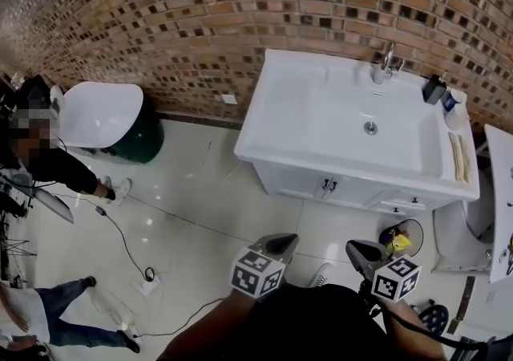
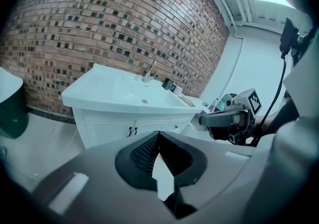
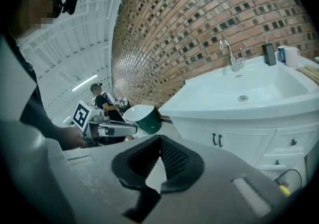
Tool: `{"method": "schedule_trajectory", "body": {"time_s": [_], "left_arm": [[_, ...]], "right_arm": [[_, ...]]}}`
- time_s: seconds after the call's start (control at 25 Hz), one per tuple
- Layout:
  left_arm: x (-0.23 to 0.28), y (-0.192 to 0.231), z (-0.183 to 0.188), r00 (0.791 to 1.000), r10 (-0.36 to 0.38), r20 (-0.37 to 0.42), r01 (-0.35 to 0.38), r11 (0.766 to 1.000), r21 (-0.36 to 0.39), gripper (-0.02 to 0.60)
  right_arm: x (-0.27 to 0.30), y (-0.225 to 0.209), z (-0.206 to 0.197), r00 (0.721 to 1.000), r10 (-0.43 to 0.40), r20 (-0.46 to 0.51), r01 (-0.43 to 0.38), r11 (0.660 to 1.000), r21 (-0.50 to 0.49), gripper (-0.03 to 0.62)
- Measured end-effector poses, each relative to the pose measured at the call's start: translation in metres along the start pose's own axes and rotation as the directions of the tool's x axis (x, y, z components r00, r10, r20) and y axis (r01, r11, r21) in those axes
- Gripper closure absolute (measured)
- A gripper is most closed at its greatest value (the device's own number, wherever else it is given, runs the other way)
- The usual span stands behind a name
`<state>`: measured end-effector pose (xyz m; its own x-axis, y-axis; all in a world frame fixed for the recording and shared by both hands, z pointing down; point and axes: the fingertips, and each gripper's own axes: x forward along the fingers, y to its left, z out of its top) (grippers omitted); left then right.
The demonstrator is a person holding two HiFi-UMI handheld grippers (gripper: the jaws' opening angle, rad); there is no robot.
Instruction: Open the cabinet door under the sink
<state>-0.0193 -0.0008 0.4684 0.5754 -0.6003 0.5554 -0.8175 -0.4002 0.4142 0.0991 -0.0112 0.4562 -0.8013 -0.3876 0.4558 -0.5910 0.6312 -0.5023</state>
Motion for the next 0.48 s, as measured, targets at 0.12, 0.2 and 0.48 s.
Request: {"method": "schedule_trajectory", "body": {"time_s": [0.12,0.2,0.48], "left_arm": [[-0.002,0.013,-0.007,0.999,-0.010,-0.041,0.011,1.000,0.012,0.569],[-0.008,0.023,-0.005,0.998,-0.028,-0.049,0.029,0.999,0.028,0.569],[-0.008,0.061,-0.001,0.995,-0.071,-0.064,0.072,0.997,0.017,0.569]], "right_arm": [[0.015,-0.002,0.007,1.000,-0.026,0.008,0.026,1.000,0.013,0.592],[0.024,0.000,0.012,0.999,-0.049,0.015,0.048,0.998,0.029,0.592],[0.049,-0.035,0.007,0.994,-0.102,-0.046,0.104,0.994,0.045,0.539]]}}
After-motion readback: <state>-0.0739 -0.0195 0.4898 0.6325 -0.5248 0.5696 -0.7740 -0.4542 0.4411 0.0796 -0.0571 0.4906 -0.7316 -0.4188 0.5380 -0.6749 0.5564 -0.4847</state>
